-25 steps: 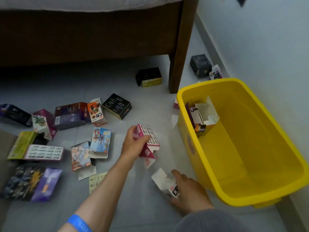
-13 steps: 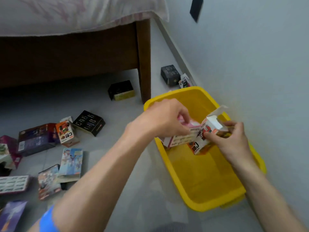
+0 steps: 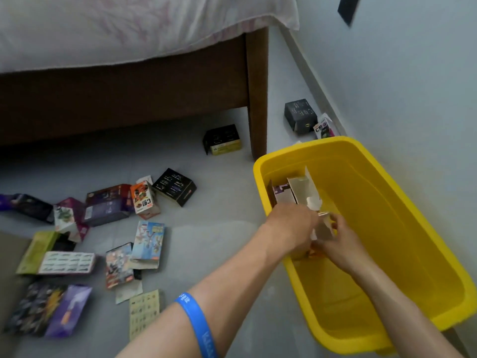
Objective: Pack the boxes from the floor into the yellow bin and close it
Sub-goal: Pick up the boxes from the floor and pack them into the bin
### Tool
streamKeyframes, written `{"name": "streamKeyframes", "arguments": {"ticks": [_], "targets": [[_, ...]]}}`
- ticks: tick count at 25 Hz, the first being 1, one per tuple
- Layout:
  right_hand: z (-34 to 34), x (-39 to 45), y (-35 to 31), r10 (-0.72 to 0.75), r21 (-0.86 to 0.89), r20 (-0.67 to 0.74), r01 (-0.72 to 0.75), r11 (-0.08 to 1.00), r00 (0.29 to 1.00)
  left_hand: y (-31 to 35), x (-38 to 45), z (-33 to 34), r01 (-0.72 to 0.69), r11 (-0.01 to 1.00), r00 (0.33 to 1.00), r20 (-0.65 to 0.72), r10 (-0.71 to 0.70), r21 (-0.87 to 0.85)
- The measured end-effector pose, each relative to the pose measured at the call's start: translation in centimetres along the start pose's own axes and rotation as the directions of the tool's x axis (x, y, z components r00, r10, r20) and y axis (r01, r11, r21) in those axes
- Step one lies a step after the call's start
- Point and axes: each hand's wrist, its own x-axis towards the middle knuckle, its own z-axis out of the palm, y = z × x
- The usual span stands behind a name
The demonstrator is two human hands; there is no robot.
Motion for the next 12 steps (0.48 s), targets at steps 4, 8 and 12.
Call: {"name": "streamKeyframes", "arguments": {"ticks": [4,8,12], "targets": [[1.2,-3.8,-5.5,-0.430,-0.276,-0.383,0.343,0.898,0.818,-4.1,-5.1,1.5,-0.016,0.828,0.870,-0.415,-0.265,-0.561],[8.6,-6.3,-13.2,-0.712,-0.161,-0.067,0.697,0.699,0.699,-12.5,-12.3,6.3,0.335,0.506,0.600,-0.234,-0.765,-0.795],[18.2,-6.8,-12.3,-0.720,-0.329,0.443,0.844,0.424,0.534,-19.3,-19.6,13.2,0.738,0.369,0.441,-0.010,-0.898,-0.565]]}}
